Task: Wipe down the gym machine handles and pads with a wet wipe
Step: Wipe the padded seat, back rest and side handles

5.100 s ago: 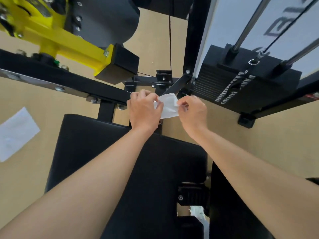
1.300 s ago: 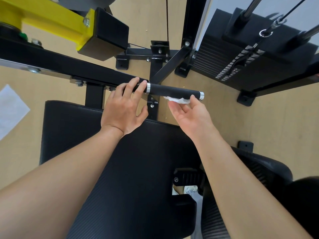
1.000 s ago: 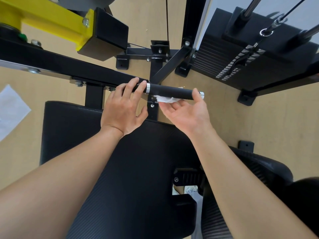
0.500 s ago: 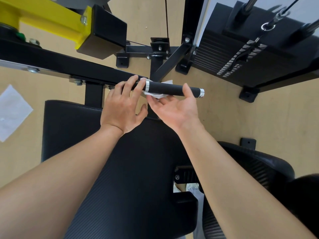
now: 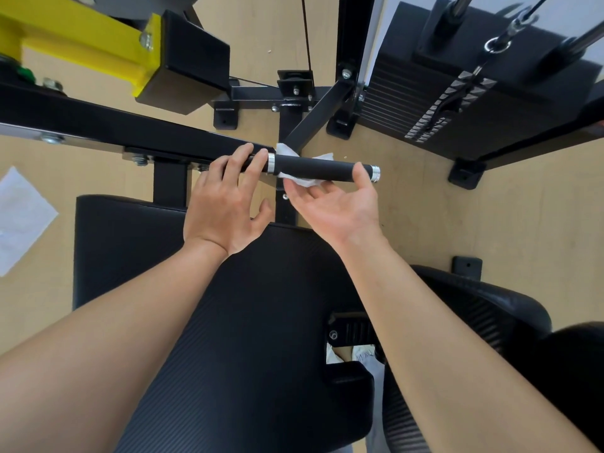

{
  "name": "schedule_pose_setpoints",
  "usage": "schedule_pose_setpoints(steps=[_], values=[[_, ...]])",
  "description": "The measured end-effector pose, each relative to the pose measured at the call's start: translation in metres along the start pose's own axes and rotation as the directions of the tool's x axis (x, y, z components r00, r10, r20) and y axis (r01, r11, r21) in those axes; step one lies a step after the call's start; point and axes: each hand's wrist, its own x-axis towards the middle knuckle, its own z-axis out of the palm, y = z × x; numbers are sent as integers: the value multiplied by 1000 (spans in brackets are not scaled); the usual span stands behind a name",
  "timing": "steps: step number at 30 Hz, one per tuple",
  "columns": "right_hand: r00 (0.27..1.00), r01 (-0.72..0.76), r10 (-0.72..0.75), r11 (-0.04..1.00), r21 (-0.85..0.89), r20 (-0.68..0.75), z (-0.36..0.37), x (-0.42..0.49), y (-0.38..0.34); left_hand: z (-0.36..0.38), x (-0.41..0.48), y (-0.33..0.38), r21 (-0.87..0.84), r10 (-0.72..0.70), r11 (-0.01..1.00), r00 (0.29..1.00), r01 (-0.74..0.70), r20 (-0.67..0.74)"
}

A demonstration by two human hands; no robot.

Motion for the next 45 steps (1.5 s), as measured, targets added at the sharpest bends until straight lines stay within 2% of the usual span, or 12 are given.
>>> schedule_pose_setpoints(steps=[7, 9, 11, 13, 15, 18, 20, 30, 35, 41, 43, 45], values=[[951, 290, -288, 957, -1, -115, -12, -9, -37, 0, 0, 0, 8, 1, 1000, 1000, -1, -5], [896, 406, -424, 903, -144, -133, -14, -6, -43, -1, 0, 0, 13, 4, 1000, 1000, -4, -9], [822, 476, -559, 780, -406, -109, -15, -2, -44, -1, 0, 1, 17, 7, 1000, 1000, -6, -7], [749, 461, -663, 515, -722, 6, -16, 0, -40, -2, 0, 1, 13, 4, 1000, 1000, -4, -7], [695, 416, -684, 132, -900, 222, -21, 0, -36, -2, 0, 1, 11, -1, 1000, 1000, 1, 0], [637, 262, -549, -507, -821, 542, -36, 4, -38, -2, 0, 1, 18, -2, 1000, 1000, 2, 12], [628, 180, -442, -718, -673, 640, -40, 5, -37, -3, 0, 1, 18, -1, 1000, 1000, 1, 13], [651, 214, -19, -954, -208, 759, -23, 3, -18, -2, 0, 0, 11, 1, 1000, 1000, -1, 12], [681, 35, -249, -928, -371, 688, -34, -1, -35, -2, 0, 0, 14, -3, 1000, 1000, 2, 13], [642, 223, -30, -949, -224, 766, -14, 13, 2, 1, 0, -1, 18, 1, 1000, 1000, -1, -2], [634, 220, -20, -954, -205, 773, -14, 14, -1, 1, 0, -1, 15, 2, 1000, 1000, -2, -11], [632, 163, -104, -951, -263, 768, -19, 12, -13, 1, 0, -1, 18, 4, 1000, 1000, -3, -18]])
